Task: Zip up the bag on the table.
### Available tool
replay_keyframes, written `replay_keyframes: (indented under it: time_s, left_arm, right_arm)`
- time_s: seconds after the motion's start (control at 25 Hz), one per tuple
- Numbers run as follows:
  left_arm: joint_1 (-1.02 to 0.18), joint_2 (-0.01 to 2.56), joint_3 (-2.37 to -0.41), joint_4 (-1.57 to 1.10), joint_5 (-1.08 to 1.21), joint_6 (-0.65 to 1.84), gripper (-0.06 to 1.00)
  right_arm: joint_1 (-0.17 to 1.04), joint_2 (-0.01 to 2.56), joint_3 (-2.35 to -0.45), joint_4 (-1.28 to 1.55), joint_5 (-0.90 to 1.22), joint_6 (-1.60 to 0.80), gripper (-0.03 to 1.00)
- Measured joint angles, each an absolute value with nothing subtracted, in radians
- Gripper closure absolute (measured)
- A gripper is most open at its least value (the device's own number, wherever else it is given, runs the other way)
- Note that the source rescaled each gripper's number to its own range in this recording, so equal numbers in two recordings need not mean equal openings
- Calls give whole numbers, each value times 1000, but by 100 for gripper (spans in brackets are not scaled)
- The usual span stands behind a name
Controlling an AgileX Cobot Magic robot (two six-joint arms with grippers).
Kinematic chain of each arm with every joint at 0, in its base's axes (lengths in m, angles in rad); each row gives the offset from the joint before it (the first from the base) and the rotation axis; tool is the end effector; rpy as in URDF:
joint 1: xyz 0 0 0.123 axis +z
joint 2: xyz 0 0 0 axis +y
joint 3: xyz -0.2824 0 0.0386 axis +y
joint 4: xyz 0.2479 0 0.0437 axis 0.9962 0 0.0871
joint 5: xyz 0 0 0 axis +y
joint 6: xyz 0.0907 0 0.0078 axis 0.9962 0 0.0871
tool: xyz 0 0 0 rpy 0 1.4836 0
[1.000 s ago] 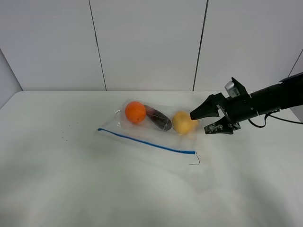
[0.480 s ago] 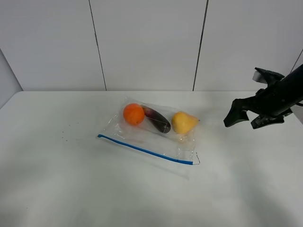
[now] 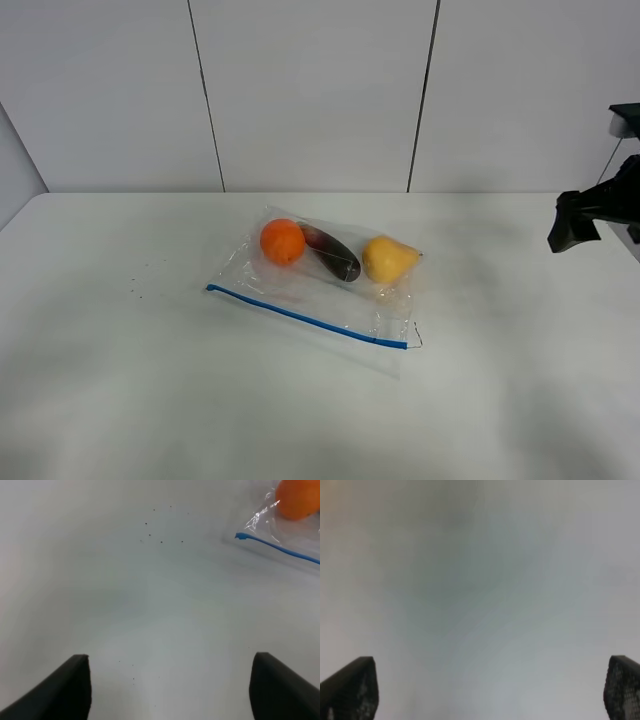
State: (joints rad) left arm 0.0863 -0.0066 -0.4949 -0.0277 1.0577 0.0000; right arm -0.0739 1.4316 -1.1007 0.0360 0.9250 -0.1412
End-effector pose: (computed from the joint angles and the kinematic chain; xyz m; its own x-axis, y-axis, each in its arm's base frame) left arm -0.0049 -0.0026 0.2760 -0.4492 -0.0525 -0.8919 -0.0708 0.9972 -0.0230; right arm 0.2826 -0.0183 0.2850 -0.9185 -0.0515 -0.3920 -0.0473 0.9987 -0.0204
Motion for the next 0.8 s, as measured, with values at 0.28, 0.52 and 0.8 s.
replay_keyframes:
  time_s: [0.28, 0.52, 0.8]
  left_arm:
    - [86, -7, -495, -28, 1058, 0, 6]
    - [86, -7, -495, -28, 1058, 0, 6]
    - [86, -7, -495, -28, 1058, 0, 6]
  right_arm:
    - [-74, 1228, -1017, 0, 935, -131, -3]
    - [-74, 1015, -874, 11, 872, -198, -3]
    - [-72, 799, -747, 137, 864, -342, -3]
